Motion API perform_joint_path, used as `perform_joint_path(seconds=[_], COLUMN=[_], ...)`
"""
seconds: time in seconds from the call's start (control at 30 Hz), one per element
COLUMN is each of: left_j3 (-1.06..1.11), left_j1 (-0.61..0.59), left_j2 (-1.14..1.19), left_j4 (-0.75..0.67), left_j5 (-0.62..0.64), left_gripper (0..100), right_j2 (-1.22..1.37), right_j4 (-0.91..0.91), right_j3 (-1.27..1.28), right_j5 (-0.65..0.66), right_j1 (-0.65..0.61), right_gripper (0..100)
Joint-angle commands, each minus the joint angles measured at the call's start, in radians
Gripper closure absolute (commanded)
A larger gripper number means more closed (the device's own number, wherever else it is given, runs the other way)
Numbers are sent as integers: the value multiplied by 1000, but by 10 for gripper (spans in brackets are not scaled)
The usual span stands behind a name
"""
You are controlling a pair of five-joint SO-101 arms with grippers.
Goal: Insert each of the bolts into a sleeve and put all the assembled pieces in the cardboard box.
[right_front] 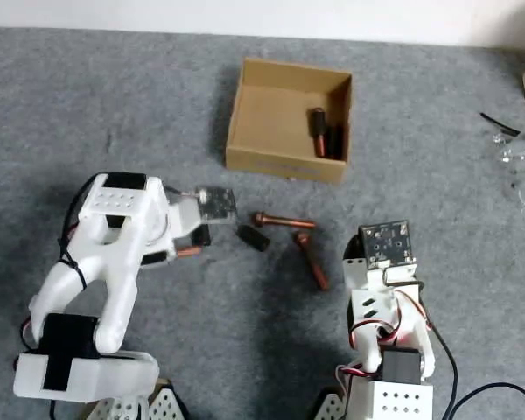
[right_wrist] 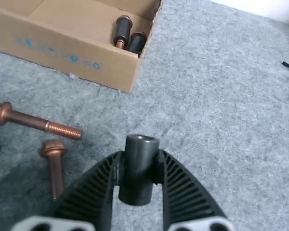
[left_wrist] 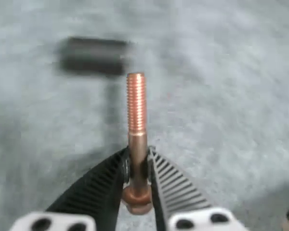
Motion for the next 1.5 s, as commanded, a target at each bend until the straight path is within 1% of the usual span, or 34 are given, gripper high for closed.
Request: perform_joint_path(seconds=[0.0,0.17,0.27,0.3,0.43,0.47,0.57,0.63,0.7,0.8,0.87,0.93,1.0,1.07,1.17,1.27,1.37,1.47], left_j3=[-48,-48,-50,-53,-58,-58,-85,-122,-153,-173,-159,-124,-64,-13,12,15,18,18], left_j1=[13,12,12,12,19,19,24,22,22,28,56,93,120,137,156,153,150,131], left_j2=[-53,-53,-53,-54,-62,-64,-64,-64,-62,-54,-53,-53,-53,-58,-54,-54,-54,-53], left_j4=[80,89,103,101,104,106,107,109,129,193,199,201,201,195,195,190,155,81], left_j5=[-155,-140,-57,-29,18,54,236,422,680,1137,1416,1629,1784,1898,2002,2058,2097,2101], left_gripper=[996,985,887,870,874,874,874,874,874,874,874,874,874,874,870,870,870,870], right_j2=[-15,-15,-15,-15,-15,-15,-15,-15,-15,-15,-15,-15,-15,-15,-15,-15,-15,-15], right_j4=[-45,-45,-45,-45,-45,-45,-45,-45,-45,-45,-45,-45,-45,-45,-45,-45,-45,-45], right_j3=[113,113,113,113,113,113,113,113,113,113,113,113,113,113,113,113,113,113], right_j5=[9,9,9,9,9,9,11,11,11,11,11,11,11,11,11,11,11,11], right_j1=[15,15,15,15,15,15,15,15,15,15,15,15,15,15,15,15,15,15], right_gripper=[993,993,993,993,993,993,993,993,993,993,993,993,993,993,993,993,993,993])
